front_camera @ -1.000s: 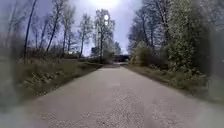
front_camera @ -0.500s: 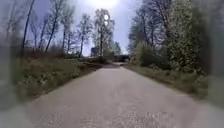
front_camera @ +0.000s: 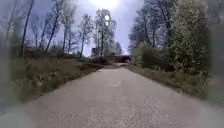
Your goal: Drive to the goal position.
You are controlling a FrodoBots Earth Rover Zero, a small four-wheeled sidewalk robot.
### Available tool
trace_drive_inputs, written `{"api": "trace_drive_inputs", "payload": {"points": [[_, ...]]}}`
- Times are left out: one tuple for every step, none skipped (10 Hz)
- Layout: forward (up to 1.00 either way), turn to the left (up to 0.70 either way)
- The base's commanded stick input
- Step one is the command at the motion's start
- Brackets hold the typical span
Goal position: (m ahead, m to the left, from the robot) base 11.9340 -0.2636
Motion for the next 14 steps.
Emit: {"api": "trace_drive_inputs", "payload": {"points": [[0.7, 0.0], [0.7, 0.0], [0.7, 0.0], [0.7, 0.0], [0.7, 0.0], [0.7, 0.0], [0.7, 0.0], [0.7, 0.0], [0.7, 0.0], [0.7, 0.0], [0.7, 0.0], [0.7, 0.0], [0.7, 0.0], [0.7, 0.0]]}}
